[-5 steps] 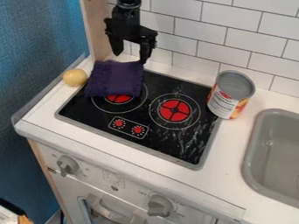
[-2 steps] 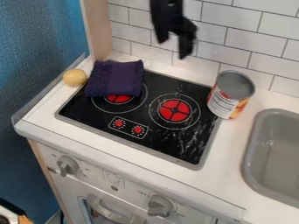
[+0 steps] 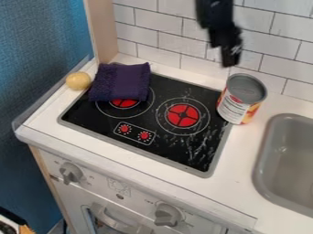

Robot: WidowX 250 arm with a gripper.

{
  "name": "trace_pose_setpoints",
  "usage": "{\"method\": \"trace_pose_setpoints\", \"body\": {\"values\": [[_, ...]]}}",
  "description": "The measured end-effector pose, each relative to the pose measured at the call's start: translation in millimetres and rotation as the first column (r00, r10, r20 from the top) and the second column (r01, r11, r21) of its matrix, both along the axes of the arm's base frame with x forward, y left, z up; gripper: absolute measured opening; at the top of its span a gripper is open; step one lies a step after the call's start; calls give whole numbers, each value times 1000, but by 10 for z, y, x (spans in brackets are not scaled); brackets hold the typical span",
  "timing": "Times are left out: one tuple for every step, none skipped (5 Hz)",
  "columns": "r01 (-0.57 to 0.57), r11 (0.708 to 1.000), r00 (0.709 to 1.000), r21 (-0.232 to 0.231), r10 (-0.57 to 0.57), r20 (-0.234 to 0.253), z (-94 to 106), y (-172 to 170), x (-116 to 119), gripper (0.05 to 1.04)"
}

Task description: Moved can in between left and right burners

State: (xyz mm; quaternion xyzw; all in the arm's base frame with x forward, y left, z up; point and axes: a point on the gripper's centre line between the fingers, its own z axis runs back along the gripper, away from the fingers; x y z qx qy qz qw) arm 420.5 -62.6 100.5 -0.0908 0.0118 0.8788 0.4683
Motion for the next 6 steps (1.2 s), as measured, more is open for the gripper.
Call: {"method": "trace_pose_setpoints", "body": {"values": [[174, 985, 985, -2, -174, -3, -29, -315, -42, 999], [259, 966, 966, 1, -259, 16, -21, -546, -75, 999], [299, 954, 954, 24, -298, -17, -220, -761, -130, 999], [311, 947, 950, 76, -306, -67, -486, -838, -167, 999], [294, 949, 954, 114, -285, -92, -750, -871, -164, 999], [293, 949, 953, 115, -279, -119, -927, -904, -94, 1000]]}}
